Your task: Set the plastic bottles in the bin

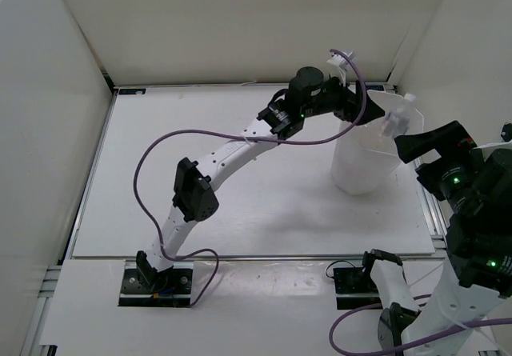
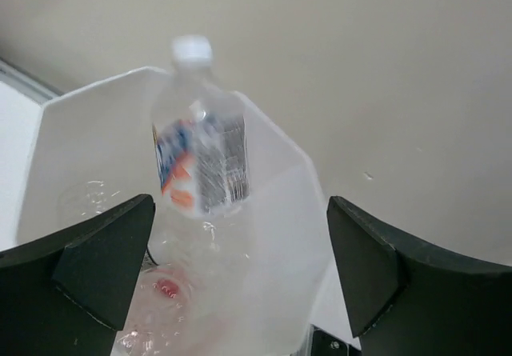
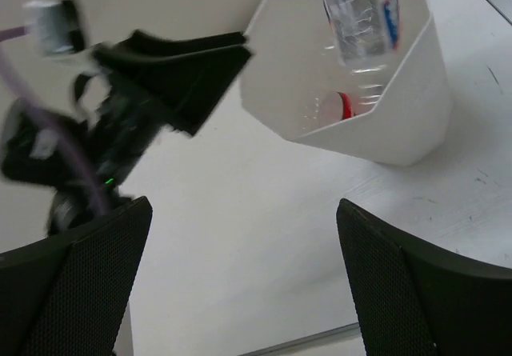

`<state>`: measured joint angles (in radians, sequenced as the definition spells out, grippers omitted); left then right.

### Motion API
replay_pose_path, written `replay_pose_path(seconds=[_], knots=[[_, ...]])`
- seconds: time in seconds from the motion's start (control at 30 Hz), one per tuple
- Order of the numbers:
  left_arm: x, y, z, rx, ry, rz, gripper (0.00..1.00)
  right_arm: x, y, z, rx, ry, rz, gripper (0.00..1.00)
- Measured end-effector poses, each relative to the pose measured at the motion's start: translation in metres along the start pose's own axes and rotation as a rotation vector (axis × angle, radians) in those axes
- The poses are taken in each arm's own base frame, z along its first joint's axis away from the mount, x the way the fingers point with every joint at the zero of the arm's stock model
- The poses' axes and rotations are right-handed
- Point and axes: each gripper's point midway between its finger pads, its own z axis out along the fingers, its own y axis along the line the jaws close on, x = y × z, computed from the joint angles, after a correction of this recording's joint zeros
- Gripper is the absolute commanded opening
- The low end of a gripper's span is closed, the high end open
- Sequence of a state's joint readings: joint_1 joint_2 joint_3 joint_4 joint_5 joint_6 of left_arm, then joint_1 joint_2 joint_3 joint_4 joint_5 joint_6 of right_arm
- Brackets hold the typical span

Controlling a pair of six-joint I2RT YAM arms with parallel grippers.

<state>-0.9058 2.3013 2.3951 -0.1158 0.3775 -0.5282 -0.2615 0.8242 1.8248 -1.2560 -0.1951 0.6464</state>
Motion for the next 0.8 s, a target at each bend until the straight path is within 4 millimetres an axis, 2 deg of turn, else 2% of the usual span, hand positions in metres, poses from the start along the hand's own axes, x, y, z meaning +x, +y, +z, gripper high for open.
replay_pose_path(seconds=[0.13, 0.23, 0.33, 0.37, 0.5, 0.6, 0.67, 0.73, 0.8], knots=[[-0.035, -0.026, -0.03, 0.004, -0.03, 0.051, 1.0, 0.001, -0.02, 0.015, 0.109, 0.016, 0.066, 1.0], [-0.059, -0.036, -0.073, -0.053, -0.042, 0.089, 1.0, -0.004, -0.028, 0.026, 0.177, 0.036, 0.089, 1.0], [-0.08, -0.042, -0.135, -0.175, -0.081, 0.131, 1.0, -0.019, -0.034, 0.044, 0.243, 0.037, 0.102, 1.0], [-0.09, -0.046, -0.158, -0.215, -0.11, 0.151, 1.0, -0.02, -0.037, 0.05, 0.262, 0.044, 0.104, 1.0], [-0.108, -0.051, -0.255, -0.425, -0.229, 0.215, 1.0, -0.017, -0.051, 0.066, 0.327, 0.081, 0.111, 1.0], [-0.109, -0.033, -0.326, -0.653, -0.325, 0.237, 1.0, -0.012, -0.056, 0.066, 0.343, 0.098, 0.106, 1.0], [-0.1, -0.01, -0.37, -0.84, -0.36, 0.255, 1.0, -0.012, -0.056, 0.063, 0.337, 0.097, 0.087, 1.0], [-0.086, 0.012, -0.402, -0.994, -0.362, 0.273, 1.0, -0.008, -0.057, 0.063, 0.332, 0.112, 0.068, 1.0], [-0.065, 0.037, -0.427, -1.134, -0.323, 0.288, 1.0, -0.006, -0.058, 0.062, 0.33, 0.12, 0.058, 1.0]])
